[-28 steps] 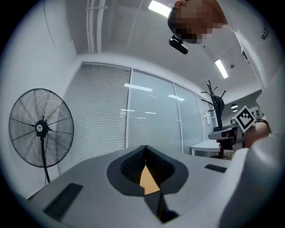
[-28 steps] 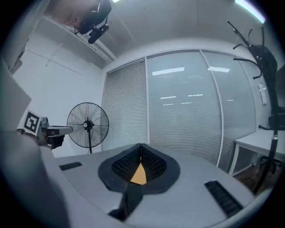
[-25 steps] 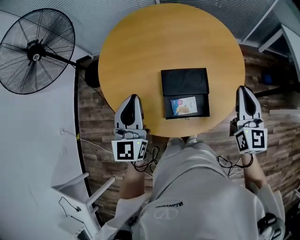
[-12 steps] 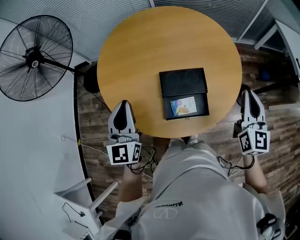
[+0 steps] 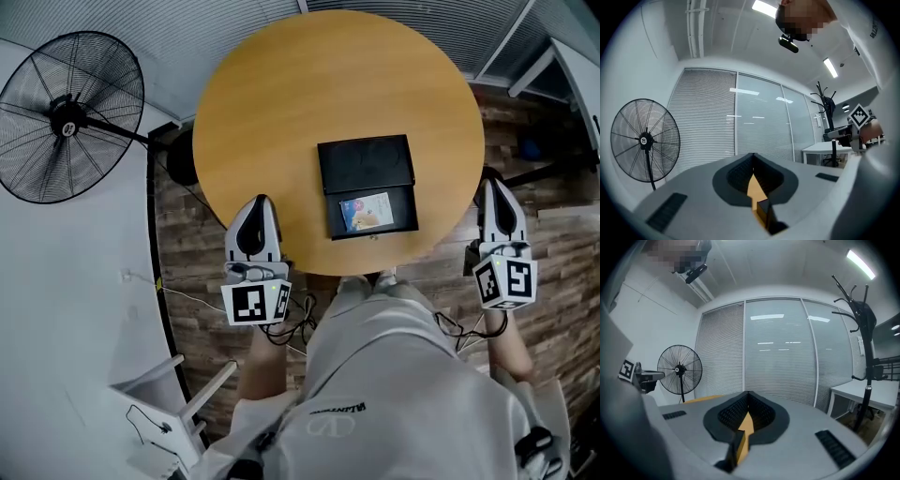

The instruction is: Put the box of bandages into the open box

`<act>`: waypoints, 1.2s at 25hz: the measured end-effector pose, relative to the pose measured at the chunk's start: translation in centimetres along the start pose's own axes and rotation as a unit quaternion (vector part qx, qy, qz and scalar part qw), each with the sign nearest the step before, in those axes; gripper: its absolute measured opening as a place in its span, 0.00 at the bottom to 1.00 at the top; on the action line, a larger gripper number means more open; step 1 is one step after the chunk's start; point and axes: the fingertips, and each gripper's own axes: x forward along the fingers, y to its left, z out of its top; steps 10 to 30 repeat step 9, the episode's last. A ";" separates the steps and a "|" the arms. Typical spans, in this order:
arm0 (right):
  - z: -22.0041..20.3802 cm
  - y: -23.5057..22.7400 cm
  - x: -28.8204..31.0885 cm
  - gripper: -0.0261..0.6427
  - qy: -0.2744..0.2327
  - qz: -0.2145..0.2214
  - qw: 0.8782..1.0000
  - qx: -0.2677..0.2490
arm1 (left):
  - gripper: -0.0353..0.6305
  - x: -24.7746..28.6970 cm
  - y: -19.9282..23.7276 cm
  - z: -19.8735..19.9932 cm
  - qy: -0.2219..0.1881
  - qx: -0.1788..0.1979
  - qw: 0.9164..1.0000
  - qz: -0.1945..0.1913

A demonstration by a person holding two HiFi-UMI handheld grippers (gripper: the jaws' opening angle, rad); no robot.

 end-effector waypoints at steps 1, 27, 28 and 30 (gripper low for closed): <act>-0.1 -0.1 0.1 0.06 0.001 0.000 1.000 0.001 | 0.06 0.1 0.0 -0.1 0.000 -0.001 1.000 0.001; -0.6 -0.1 0.7 0.06 0.010 0.004 1.000 0.000 | 0.06 0.8 0.5 -0.1 -0.001 0.003 1.000 0.010; -0.6 -0.1 0.7 0.06 0.010 0.004 1.000 0.000 | 0.06 0.8 0.5 -0.1 -0.001 0.003 1.000 0.010; -0.6 -0.1 0.7 0.06 0.010 0.004 1.000 0.000 | 0.06 0.8 0.5 -0.1 -0.001 0.003 1.000 0.010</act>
